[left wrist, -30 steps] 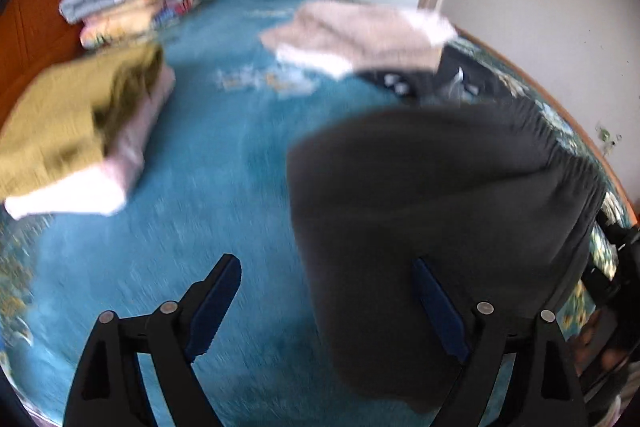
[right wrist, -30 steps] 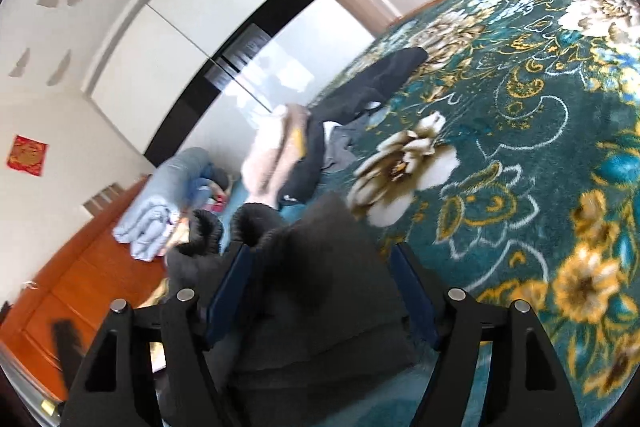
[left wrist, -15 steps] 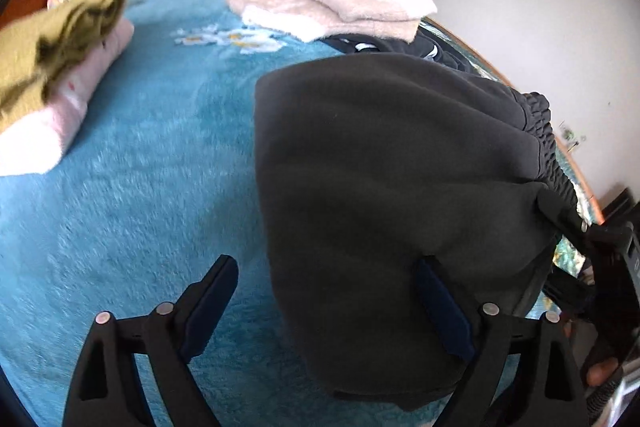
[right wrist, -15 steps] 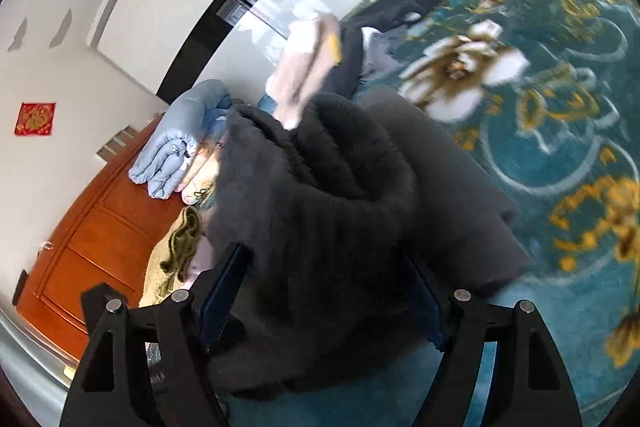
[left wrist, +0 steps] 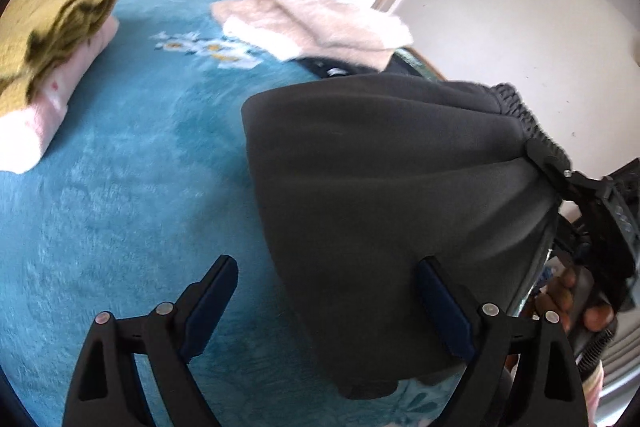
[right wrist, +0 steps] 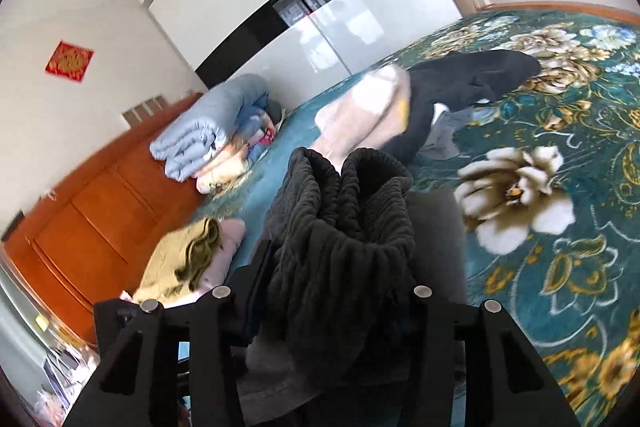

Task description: Fold clothes

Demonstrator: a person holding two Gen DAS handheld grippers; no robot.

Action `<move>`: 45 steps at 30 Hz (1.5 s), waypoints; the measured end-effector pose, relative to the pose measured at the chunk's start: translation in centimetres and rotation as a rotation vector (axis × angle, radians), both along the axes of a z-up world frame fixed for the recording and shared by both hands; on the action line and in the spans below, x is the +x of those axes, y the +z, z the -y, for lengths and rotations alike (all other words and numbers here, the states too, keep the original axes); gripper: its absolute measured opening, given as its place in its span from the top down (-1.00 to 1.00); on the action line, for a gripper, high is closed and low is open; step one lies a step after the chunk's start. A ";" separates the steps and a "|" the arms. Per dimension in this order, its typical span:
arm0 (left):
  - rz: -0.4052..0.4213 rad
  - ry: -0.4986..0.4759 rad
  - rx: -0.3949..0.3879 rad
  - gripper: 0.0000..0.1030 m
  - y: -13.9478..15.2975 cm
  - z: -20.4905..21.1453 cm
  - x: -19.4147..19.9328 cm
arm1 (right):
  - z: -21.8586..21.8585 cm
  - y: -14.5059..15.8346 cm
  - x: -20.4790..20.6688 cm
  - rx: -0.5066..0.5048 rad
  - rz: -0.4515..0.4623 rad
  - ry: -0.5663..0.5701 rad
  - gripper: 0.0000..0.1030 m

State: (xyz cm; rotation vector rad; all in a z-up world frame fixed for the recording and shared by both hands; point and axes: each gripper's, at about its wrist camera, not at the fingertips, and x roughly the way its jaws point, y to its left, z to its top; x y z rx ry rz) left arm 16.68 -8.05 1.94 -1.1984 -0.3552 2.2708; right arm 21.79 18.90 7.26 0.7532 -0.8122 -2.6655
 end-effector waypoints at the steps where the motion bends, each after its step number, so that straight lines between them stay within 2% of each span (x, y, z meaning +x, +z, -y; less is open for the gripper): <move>1: -0.002 -0.004 -0.009 -0.81 0.1 -0.2 0.0 | -0.6 -0.6 -0.2 -0.017 0.034 0.001 0.04; 5: 0.036 -0.010 -0.028 -0.81 -0.9 -0.7 -0.4 | -2.0 -4.2 1.1 -0.097 0.138 -0.040 0.00; 8: 0.052 -0.015 -0.034 -0.81 -1.1 -0.8 -0.7 | -2.1 -4.7 2.9 -0.106 0.142 -0.037 -0.05; 11: 0.054 -0.009 -0.044 -0.82 -1.1 -1.1 -1.0 | -1.8 -3.6 3.4 -0.077 0.112 -0.033 -0.05; 15: 0.059 -0.004 -0.051 -0.85 -0.9 -0.9 -1.2 | -0.3 -1.6 3.2 0.054 0.108 -0.047 -0.06; 21: 0.073 0.002 -0.051 -0.86 -1.6 -0.6 -1.4 | 0.1 -1.3 6.2 0.107 0.089 -0.074 -0.07; 25: 0.072 0.004 -0.051 -0.87 -1.8 -0.6 -1.6 | 0.1 -0.7 6.6 0.112 0.035 -0.052 -0.09; 27: 0.068 0.004 -0.051 -0.86 -1.8 -0.5 -1.5 | -0.1 -1.1 5.9 0.101 0.037 -0.055 -0.13; 28: 0.065 0.004 -0.052 -0.87 -1.8 -0.5 -1.5 | -0.2 -1.2 5.4 0.096 0.039 -0.052 -0.22; 31: 0.079 0.006 -0.043 -0.87 -1.9 -0.3 -1.5 | -0.7 -2.7 3.0 0.073 0.102 -0.052 -0.23; 33: 0.077 0.010 -0.045 -0.87 -1.9 -0.3 -1.4 | -0.7 -2.7 2.1 0.023 0.096 -0.041 -0.19; 34: 0.075 0.013 -0.045 -0.87 -1.9 -0.2 -1.4 | -0.6 -2.3 2.0 0.016 0.082 -0.032 -0.01; 37: 0.076 0.016 -0.012 -0.87 -1.6 0.3 -1.4 | -0.5 -0.1 2.0 -0.003 -0.014 0.033 0.23; 40: 0.060 0.005 0.028 -0.87 -0.6 0.6 -1.2 | -1.2 1.6 2.3 -0.034 -0.108 0.088 0.30; 42: 0.023 0.005 0.045 -0.86 0.6 0.7 -0.8 | -2.4 1.7 2.3 -0.016 -0.126 0.050 0.31; 44: -0.023 0.009 0.041 -0.85 1.7 0.7 -0.4 | -4.4 0.2 2.0 -0.062 -0.092 -0.001 0.31; 45: -0.037 0.008 0.037 -0.85 2.0 0.6 -0.4 | -5.6 -1.4 1.7 -0.100 -0.046 -0.037 0.31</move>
